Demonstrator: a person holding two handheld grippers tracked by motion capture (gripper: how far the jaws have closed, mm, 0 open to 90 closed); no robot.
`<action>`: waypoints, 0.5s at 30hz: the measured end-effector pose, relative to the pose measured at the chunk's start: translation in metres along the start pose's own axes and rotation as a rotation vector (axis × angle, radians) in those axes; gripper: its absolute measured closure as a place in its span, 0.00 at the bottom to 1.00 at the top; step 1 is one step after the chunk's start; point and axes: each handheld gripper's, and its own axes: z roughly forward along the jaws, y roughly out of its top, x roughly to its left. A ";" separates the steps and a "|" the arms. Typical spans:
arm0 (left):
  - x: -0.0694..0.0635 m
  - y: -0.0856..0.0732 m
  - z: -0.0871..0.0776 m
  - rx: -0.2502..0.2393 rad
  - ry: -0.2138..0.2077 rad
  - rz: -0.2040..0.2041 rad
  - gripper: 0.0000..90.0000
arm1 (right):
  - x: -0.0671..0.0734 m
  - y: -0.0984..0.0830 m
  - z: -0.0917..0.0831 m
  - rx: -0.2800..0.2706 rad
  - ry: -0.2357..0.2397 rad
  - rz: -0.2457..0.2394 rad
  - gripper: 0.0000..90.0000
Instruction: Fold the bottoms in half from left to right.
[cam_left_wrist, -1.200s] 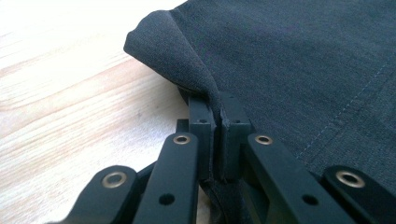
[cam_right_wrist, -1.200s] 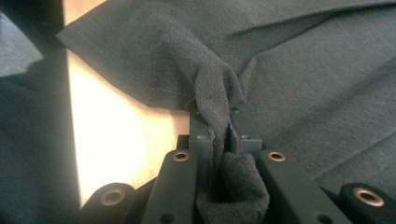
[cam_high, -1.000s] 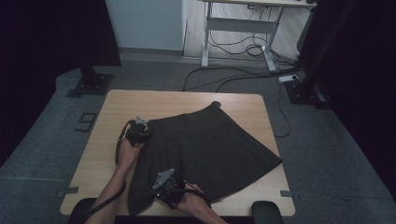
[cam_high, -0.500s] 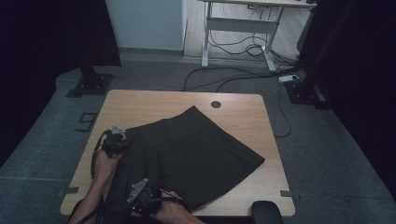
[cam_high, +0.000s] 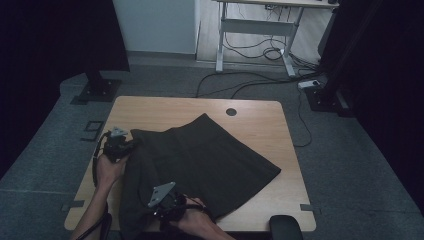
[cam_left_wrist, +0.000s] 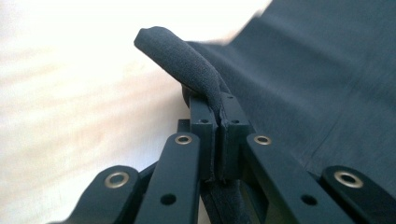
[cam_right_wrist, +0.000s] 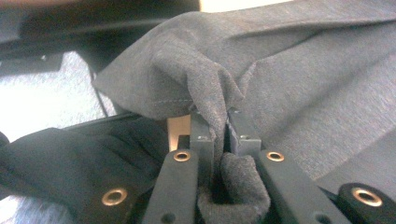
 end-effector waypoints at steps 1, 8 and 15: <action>-0.002 0.005 0.000 -0.009 -0.004 0.004 0.96 | -0.003 -0.001 -0.009 -0.012 -0.011 0.012 0.91; -0.029 0.051 0.010 -0.062 -0.042 0.077 0.96 | -0.016 -0.012 -0.058 -0.074 -0.100 0.052 0.92; -0.061 0.089 0.030 -0.097 -0.084 0.140 0.96 | -0.030 -0.031 -0.102 -0.124 -0.168 0.113 0.92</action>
